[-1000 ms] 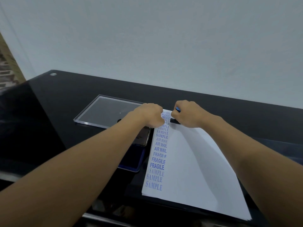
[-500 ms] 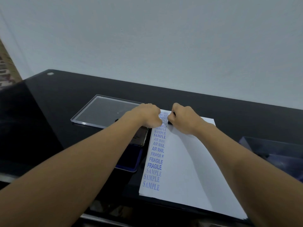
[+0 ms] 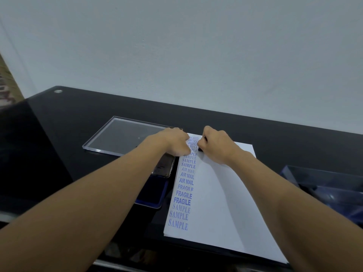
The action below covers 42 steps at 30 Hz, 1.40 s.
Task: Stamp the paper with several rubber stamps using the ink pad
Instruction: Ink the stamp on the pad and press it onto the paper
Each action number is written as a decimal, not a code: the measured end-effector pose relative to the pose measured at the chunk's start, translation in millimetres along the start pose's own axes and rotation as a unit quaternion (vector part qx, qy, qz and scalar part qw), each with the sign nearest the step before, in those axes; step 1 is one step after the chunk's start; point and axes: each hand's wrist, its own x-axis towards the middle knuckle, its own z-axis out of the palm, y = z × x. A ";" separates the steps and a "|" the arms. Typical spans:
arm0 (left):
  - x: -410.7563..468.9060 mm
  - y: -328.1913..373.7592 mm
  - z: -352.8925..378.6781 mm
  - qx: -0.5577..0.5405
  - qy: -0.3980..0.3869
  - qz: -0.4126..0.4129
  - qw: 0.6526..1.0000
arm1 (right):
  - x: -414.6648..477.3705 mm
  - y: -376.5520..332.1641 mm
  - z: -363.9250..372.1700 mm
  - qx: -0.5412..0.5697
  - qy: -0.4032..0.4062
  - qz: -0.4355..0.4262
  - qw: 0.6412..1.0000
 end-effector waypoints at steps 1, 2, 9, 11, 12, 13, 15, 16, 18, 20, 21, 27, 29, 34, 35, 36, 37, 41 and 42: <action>0.2 -0.2 0.1 0.000 0.000 0.000 1.000 | 0.0 -0.4 -0.2 0.001 -0.001 -0.001 1.000; 0.5 -0.7 0.3 -0.003 0.000 0.001 1.000 | 0.1 -0.9 -0.5 0.002 -0.002 -0.003 1.000; 2.4 -2.2 2.9 -0.008 0.003 0.004 1.000 | 0.4 0.3 -0.4 0.008 -0.005 -0.007 1.000; 3.2 -2.9 3.9 -0.008 0.005 0.004 1.000 | 0.4 0.3 -0.4 0.008 -0.003 -0.010 1.000; 3.3 -3.1 4.3 -0.007 0.004 0.003 1.000 | 0.1 0.0 -0.4 0.008 -0.002 -0.010 1.000; 3.6 -3.3 4.8 -0.005 0.004 0.003 1.000 | 0.1 0.2 -0.2 0.007 -0.001 -0.010 1.000; 3.5 -3.8 5.4 -0.002 0.004 0.003 1.000 | 0.4 0.9 1.3 0.003 0.002 -0.011 1.000; 4.2 -4.1 5.7 -0.003 0.005 0.003 1.000 | 0.5 1.2 1.9 0.002 0.004 -0.012 1.000; 5.5 -4.9 6.5 -0.006 0.004 0.003 1.000 | -0.2 1.4 2.7 0.000 0.009 -0.013 1.000; 6.4 -5.3 7.2 -0.005 0.004 0.002 1.000 | -2.4 0.7 2.5 -0.001 0.012 -0.014 1.000; 6.5 -5.3 7.5 -0.004 0.004 0.001 1.000 | -3.4 0.4 2.3 -0.001 0.013 -0.015 1.000; 6.4 -6.2 9.0 -0.004 0.003 -0.004 1.000 | -0.7 0.2 1.7 0.003 0.007 -0.008 1.000; 5.6 -5.7 9.1 -0.002 0.000 -0.006 1.000 | -0.3 0.0 1.6 0.004 0.006 -0.006 1.000; 3.5 -4.0 7.9 -0.002 -0.003 -0.007 1.000 | -2.6 0.8 3.0 0.002 0.013 -0.012 1.000; 3.5 -3.9 7.7 -0.003 -0.003 -0.007 1.000 | -3.6 0.7 3.4 0.000 0.014 -0.015 1.000; 3.5 -3.8 7.7 -0.004 -0.004 -0.008 1.000 | -4.8 0.5 3.7 -0.002 0.016 -0.018 1.000; 3.3 -3.6 7.5 -0.004 -0.005 -0.008 1.000 | -5.6 0.2 3.7 -0.005 0.017 -0.020 1.000; 3.6 -3.6 7.4 -0.003 -0.008 -0.009 1.000 | -6.5 -2.2 2.8 -0.005 0.018 -0.013 1.000; 3.7 -3.6 7.5 -0.004 -0.009 -0.010 1.000 | -6.6 -2.8 2.5 -0.004 0.017 -0.008 1.000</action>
